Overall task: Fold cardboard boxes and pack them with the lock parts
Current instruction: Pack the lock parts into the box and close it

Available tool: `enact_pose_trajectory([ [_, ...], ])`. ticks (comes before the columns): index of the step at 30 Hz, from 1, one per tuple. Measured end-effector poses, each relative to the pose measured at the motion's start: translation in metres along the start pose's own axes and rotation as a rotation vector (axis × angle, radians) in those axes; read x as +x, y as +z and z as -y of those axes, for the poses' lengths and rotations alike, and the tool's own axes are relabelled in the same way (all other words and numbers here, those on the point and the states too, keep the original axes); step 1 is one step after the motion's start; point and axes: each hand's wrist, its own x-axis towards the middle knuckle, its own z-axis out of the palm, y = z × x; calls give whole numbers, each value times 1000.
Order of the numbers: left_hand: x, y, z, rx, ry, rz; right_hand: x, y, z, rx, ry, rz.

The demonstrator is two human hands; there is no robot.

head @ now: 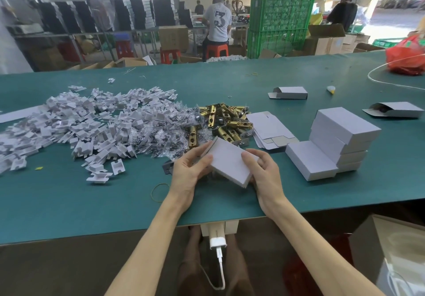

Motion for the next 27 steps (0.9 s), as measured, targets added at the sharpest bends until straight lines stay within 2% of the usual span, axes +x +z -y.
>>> enact_pose_trajectory([
  [9,-1,-2,1,98,-28,-8,-1,1,-3,-110,-33,10],
  [19,-1,-3,5,151,-71,93,-3,1,1,-35,-38,-31],
  [24,0,-3,6,152,-64,90,-2,6,-1,-235,-2,54],
  [27,2,-3,5,117,-76,54,-2,5,-3,-267,-15,104],
])
